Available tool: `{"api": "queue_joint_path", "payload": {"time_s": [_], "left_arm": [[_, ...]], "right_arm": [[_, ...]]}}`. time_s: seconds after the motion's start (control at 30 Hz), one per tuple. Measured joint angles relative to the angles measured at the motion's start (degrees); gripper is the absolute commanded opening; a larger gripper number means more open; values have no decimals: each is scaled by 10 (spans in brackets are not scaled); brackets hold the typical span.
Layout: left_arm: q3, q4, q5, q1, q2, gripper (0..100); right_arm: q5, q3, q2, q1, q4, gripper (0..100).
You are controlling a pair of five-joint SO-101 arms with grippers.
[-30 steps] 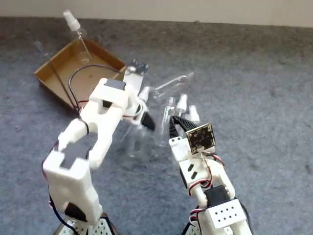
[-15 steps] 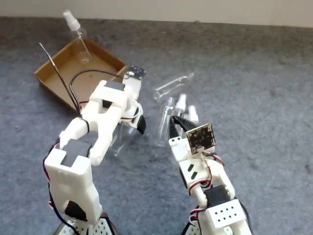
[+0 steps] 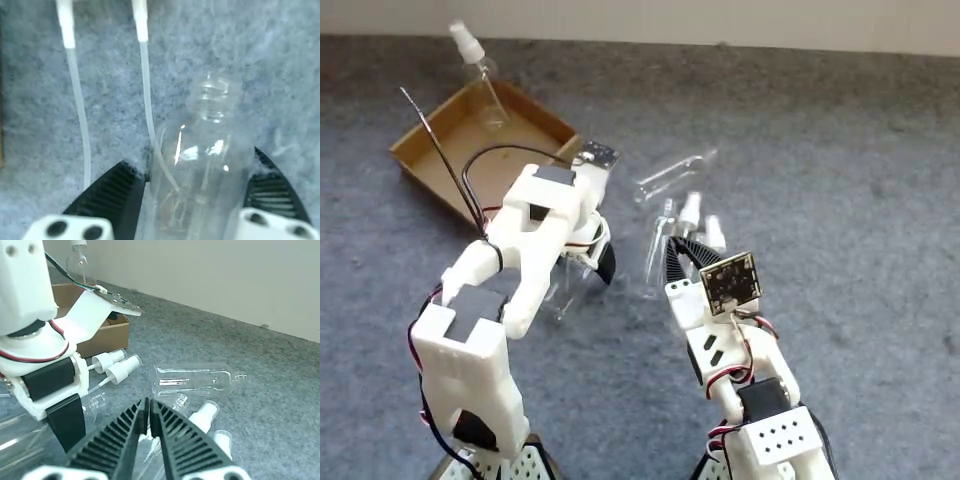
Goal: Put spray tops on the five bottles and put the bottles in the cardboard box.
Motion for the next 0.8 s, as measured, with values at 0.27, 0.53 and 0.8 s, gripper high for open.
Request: {"api": "queue_joint_path", "payload": {"time_s": [0.27, 0.53, 0.8], "left_arm": [[0, 11, 0, 0, 0, 242], [0, 11, 0, 0, 0, 218], [0, 11, 0, 3, 0, 111]], "right_arm": [[0, 0, 0, 0, 0, 5], [0, 0, 0, 0, 0, 5], [0, 0, 0, 0, 0, 5]]}}
